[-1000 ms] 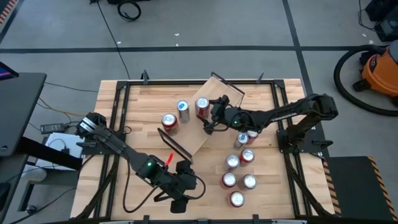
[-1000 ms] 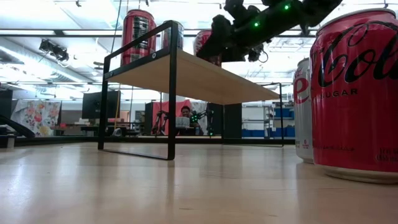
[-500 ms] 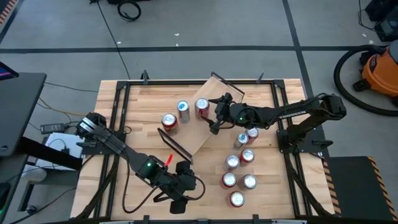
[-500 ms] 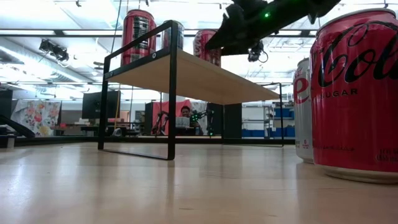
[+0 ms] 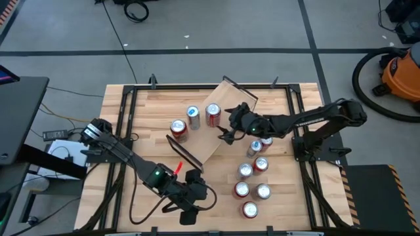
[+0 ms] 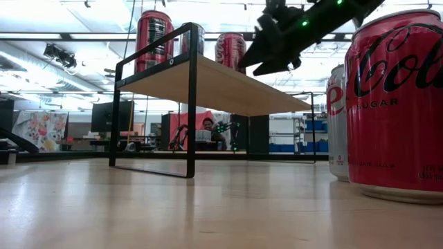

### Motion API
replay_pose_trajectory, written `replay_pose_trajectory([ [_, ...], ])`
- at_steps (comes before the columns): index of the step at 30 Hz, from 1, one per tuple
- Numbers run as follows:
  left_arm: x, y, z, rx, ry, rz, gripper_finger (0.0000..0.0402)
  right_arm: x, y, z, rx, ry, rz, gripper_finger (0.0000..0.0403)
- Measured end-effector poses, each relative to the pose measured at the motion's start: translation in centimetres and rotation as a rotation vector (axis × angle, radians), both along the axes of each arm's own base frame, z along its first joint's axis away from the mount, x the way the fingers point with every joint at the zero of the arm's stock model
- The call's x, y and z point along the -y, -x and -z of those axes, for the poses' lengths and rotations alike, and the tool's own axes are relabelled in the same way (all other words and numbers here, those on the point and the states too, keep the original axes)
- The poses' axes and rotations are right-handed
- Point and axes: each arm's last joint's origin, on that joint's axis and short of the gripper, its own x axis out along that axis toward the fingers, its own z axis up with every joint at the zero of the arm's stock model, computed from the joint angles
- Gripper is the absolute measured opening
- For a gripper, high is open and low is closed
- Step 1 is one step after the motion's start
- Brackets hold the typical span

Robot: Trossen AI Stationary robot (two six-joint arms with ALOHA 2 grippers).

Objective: Place canned beverage on shelf
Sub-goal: Put the bottom red-white soda can on the shelf

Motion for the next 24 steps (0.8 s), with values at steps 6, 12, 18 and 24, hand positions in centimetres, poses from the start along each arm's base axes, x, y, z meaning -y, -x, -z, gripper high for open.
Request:
replay_pose_trajectory([
  [6, 0.0, 0.0, 0.0, -0.001, 0.0, 0.001, 0.0274, 0.1, -1.4, 1.2, 0.049, 0.024, 0.06, 0.04],
  [12, 0.0, 0.0, 0.0, -0.004, -0.003, 0.003, 0.0274, 0.9, -2.3, 1.8, 0.103, 0.026, 0.095, 0.04],
  [18, 0.0, 0.0, 0.0, -0.002, -0.002, 0.003, 0.0274, 1.8, -2.4, 1.9, 0.113, 0.022, 0.125, 0.04],
  [24, 0.0, 0.0, 0.0, -0.003, -0.003, 0.003, 0.0274, 1.2, -2.0, 1.2, 0.113, 0.026, 0.077, 0.04],
])
